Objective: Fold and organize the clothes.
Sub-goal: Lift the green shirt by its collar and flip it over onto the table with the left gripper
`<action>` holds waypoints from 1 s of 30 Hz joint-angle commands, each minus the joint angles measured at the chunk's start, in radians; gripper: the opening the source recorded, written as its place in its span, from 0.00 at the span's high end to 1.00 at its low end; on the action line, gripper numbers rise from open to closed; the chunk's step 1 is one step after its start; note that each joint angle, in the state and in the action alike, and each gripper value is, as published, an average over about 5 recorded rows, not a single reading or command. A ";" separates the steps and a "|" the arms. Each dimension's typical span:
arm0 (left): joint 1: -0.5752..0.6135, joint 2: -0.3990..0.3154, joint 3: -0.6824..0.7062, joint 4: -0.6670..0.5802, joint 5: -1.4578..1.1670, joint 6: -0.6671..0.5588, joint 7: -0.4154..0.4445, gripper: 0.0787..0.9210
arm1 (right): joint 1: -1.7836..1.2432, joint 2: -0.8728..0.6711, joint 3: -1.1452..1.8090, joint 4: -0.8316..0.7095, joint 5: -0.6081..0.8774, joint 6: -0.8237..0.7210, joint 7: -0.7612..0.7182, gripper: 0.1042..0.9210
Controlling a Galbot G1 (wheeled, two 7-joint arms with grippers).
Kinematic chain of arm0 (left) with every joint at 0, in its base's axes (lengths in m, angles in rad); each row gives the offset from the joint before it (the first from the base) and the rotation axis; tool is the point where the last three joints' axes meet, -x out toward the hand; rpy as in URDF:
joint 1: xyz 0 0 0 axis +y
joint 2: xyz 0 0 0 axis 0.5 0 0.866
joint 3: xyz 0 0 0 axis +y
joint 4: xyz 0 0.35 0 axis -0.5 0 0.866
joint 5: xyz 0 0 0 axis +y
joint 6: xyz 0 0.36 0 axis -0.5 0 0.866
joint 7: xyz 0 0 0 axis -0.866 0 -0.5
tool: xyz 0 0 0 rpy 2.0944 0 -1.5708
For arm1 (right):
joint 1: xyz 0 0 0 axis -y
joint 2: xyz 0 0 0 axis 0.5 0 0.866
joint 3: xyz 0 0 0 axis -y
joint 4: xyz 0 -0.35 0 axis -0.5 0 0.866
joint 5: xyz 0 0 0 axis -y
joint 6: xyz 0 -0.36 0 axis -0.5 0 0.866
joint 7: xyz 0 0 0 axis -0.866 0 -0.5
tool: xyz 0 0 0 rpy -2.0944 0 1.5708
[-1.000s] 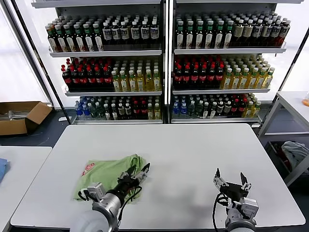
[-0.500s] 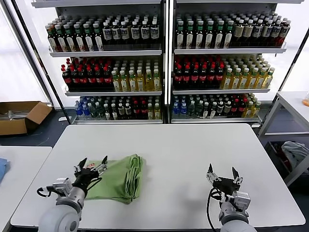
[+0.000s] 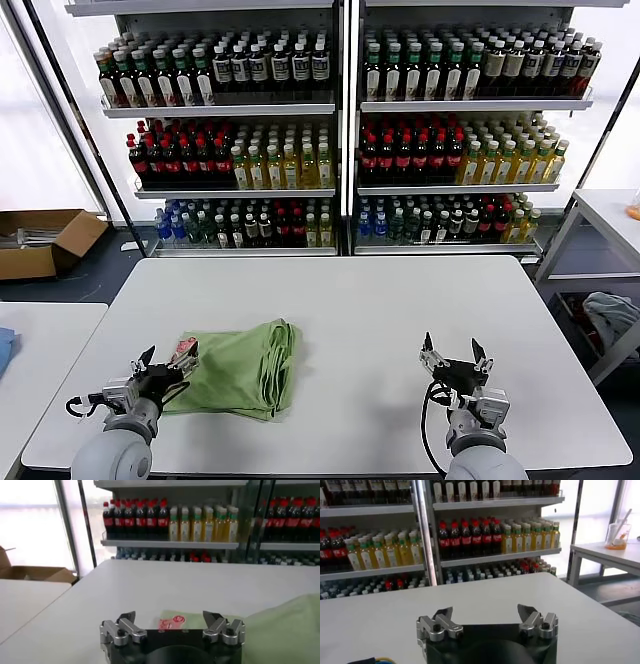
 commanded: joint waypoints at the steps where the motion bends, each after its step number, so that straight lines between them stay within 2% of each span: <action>1: 0.008 0.006 -0.015 0.053 -0.026 0.005 0.028 0.12 | 0.003 0.000 -0.006 0.000 0.000 0.002 -0.001 0.12; 17: 0.015 0.004 -0.004 0.056 -0.181 0.063 0.052 0.13 | -0.012 0.005 -0.012 0.004 -0.011 0.008 -0.003 0.12; 20: 0.015 0.002 -0.004 0.063 -0.193 0.067 0.054 0.20 | -0.010 0.004 -0.011 0.004 -0.010 0.007 -0.003 0.12; 30: 0.018 0.002 -0.003 0.053 -0.191 0.065 0.055 0.54 | 0.003 0.004 -0.010 -0.003 -0.009 0.007 -0.002 0.12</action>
